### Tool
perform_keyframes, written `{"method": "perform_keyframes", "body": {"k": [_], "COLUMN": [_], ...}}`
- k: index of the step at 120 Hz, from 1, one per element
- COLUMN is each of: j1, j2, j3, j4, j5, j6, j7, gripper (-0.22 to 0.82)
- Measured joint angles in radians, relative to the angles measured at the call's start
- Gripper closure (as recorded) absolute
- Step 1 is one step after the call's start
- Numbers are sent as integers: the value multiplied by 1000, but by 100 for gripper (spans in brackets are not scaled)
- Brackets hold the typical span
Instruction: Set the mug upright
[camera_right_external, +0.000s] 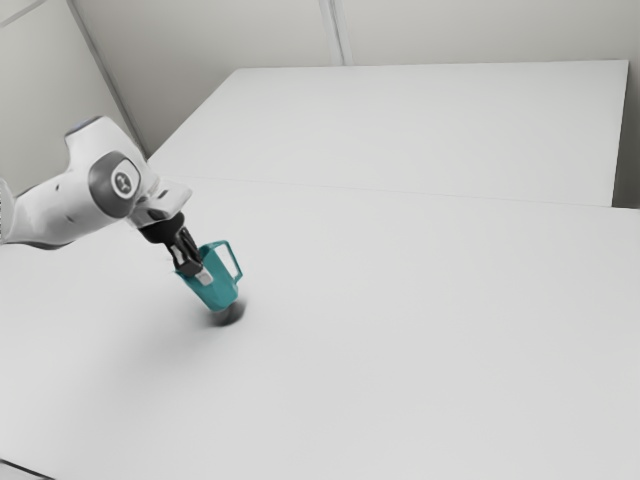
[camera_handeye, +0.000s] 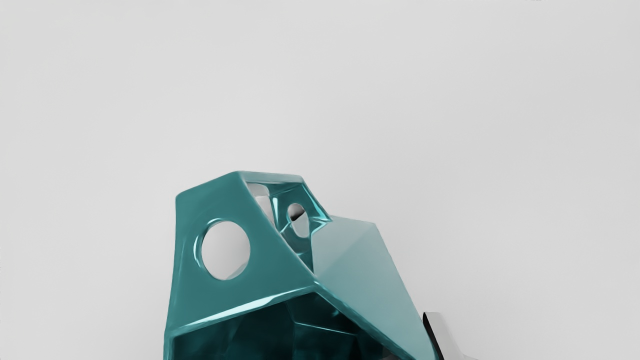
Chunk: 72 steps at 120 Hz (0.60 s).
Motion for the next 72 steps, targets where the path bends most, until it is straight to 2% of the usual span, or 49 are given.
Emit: {"method": "perform_keyframes", "body": {"k": [16,31,57,72], "j1": [11,78,61,61], "j2": [-13,-36,-63,-59], "j3": [-63,-145,-256,-289], "j4": [-6,-18,-45,-48], "j5": [75,116,177,210], "j6": [43,64,76,79], "j7": [-66,-164,-375,-496], "gripper": [79,79,79,79]}}
